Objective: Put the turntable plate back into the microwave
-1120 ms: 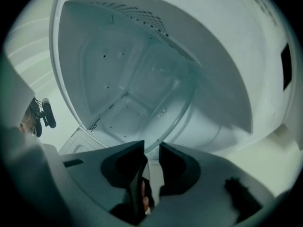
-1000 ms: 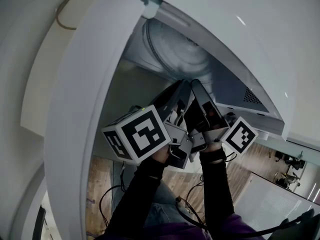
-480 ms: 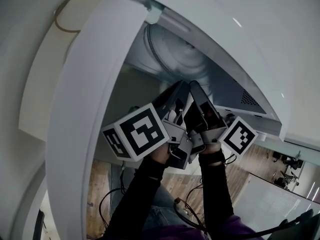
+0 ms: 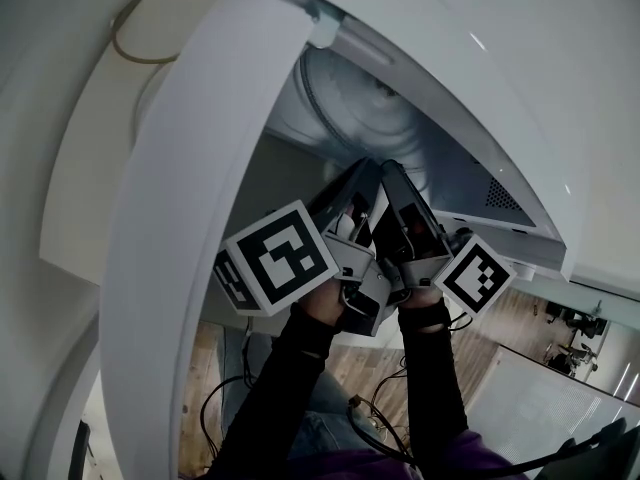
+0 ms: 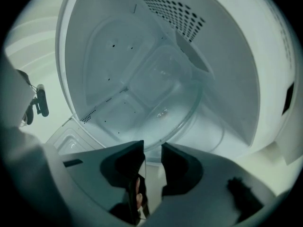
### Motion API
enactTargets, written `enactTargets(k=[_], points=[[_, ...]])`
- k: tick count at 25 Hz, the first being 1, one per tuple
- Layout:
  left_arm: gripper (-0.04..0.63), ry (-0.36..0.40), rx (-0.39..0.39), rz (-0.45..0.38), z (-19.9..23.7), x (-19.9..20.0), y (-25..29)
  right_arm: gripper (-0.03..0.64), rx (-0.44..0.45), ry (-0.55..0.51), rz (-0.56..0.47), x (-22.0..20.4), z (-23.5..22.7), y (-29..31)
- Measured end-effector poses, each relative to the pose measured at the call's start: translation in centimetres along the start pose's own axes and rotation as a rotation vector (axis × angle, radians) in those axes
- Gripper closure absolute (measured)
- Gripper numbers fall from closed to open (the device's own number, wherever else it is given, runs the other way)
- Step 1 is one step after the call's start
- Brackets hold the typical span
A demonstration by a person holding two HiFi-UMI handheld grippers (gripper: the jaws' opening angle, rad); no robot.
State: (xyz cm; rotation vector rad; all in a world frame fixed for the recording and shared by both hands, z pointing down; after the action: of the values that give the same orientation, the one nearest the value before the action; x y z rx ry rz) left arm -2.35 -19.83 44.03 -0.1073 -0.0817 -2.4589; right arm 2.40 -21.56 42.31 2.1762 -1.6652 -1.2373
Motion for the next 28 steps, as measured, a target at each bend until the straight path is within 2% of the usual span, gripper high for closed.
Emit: enactTargets(k=[6, 9, 11, 13, 15, 19, 24, 28], points=[[0.572, 0.010, 0.025, 0.015, 0.2, 0.1, 0.0, 0.499, -0.050, -0.101, 0.086, -0.2, 0.4, 0.5], [0.571, -0.003, -0.005, 0.012, 0.3, 0.1, 0.0, 0.495, -0.068, -0.114, 0.119, -0.4, 0.5, 0.6], [0.569, -0.034, -0.019, -0.003, 0.6, 0.1, -0.1, 0.495, -0.153, -0.220, 0.160, -1.1, 0.4, 0.7], [0.571, -0.028, -0.031, -0.006, 0.6, 0.3, -0.1, 0.497, -0.287, -0.403, 0.211, -1.7, 0.3, 0.7], [0.570, -0.037, -0.018, 0.002, 0.8, 0.2, -0.1, 0.497, -0.338, -0.482, 0.233, -2.1, 0.3, 0.8], [0.569, 0.004, -0.002, 0.002, 0.6, 0.5, -0.1, 0.498, -0.333, -0.464, 0.225, -2.1, 0.2, 0.7], [0.571, 0.010, 0.025, -0.007, 0.7, 0.6, -0.3, 0.534, -0.372, -0.466, 0.211, -1.7, 0.0, 0.2], [0.570, 0.023, 0.035, -0.020, 0.7, 0.6, -0.2, 0.538, -0.378, -0.453, 0.170, -1.0, 0.0, -0.4]])
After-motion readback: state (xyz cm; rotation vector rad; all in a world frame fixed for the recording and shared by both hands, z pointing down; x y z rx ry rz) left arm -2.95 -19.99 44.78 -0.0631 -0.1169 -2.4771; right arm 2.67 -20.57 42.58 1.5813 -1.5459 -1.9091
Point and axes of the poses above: the fingertips, and each gripper's own axes: y forward along the fingers, z to its left, x out of its top, the point moved 1 cm from there along -y, backward along the fingers, and after that the axes turned 15 degrees about z, right-handed, at the moved point
